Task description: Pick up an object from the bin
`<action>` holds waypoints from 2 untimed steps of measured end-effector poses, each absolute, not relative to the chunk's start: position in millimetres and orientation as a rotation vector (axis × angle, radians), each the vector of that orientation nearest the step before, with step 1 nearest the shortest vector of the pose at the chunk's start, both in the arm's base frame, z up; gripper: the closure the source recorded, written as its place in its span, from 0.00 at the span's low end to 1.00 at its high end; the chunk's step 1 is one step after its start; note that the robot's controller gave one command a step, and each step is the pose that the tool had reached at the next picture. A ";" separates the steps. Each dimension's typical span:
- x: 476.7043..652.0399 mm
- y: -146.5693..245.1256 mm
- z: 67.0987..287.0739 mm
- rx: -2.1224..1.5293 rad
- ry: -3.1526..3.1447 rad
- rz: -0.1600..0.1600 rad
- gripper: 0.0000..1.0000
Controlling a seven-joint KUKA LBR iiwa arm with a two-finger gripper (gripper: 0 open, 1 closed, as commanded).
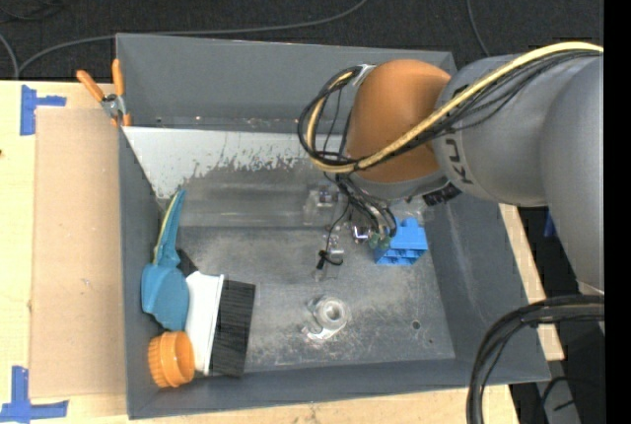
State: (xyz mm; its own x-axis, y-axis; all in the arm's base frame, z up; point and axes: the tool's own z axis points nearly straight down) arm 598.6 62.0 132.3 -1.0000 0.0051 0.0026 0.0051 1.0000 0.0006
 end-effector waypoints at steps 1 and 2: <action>598.6 62.0 132.3 -0.008 -3.139 -0.001 0.00; 519.4 71.9 73.0 0.192 -3.123 -0.001 0.00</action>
Offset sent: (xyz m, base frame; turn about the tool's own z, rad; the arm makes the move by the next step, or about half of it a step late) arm -0.0754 0.0099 -0.0561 -0.1288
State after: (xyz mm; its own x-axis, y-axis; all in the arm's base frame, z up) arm 519.4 71.9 73.0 -0.9924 -0.1226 0.0126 -0.1226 0.9925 0.0017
